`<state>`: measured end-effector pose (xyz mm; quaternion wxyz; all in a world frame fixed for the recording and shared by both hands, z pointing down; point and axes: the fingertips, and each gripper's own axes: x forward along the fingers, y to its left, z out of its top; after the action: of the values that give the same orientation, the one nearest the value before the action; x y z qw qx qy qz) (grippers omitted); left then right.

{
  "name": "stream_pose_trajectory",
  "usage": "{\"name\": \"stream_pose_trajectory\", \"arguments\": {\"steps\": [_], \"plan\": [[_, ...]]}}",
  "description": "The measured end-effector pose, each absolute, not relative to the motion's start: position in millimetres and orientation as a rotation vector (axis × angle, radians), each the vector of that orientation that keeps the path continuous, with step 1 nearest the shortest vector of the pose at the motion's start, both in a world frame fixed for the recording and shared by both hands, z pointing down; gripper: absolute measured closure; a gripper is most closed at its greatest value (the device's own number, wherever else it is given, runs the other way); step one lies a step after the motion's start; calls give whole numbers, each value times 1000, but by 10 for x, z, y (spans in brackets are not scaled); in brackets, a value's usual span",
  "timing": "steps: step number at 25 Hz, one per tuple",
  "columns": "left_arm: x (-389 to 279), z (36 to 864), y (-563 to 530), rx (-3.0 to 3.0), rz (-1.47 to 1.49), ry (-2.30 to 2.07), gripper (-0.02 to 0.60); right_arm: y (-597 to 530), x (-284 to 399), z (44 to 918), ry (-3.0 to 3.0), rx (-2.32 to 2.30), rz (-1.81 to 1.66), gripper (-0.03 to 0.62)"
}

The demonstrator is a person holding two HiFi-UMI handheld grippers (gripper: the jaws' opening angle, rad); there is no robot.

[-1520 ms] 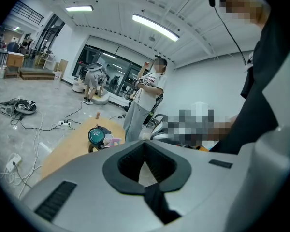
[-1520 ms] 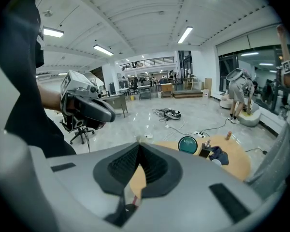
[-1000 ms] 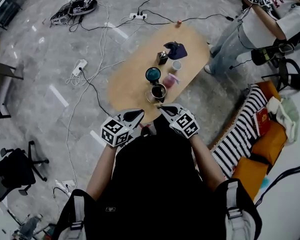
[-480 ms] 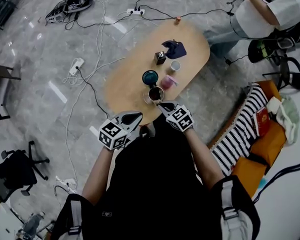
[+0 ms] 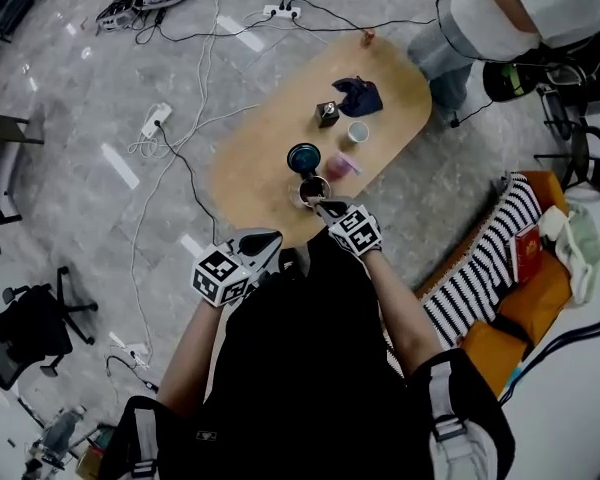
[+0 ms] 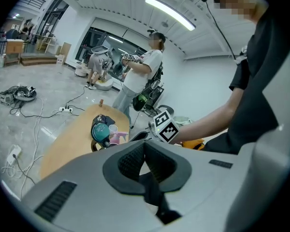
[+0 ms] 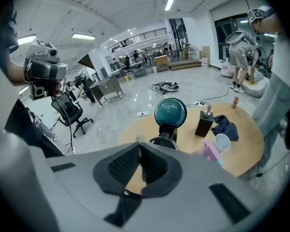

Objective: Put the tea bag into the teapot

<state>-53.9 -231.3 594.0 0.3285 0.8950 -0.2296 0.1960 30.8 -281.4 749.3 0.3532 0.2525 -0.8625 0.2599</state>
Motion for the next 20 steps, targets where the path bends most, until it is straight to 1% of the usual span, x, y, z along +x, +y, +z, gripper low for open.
{"name": "stream_pose_trajectory", "arguments": {"steps": [8,17,20], "plan": [[-522,5971,-2304,2297,519,-614,571,-2869,361,7834,-2177,625,714,586],[-492,6042,-2236,2256,523,-617,571,-2948,238,7949,-2177,600,728,585],[-479,6046,-2259,2252,516,-622,571,-2955,234,7967,-2174,586,729,573]]}}
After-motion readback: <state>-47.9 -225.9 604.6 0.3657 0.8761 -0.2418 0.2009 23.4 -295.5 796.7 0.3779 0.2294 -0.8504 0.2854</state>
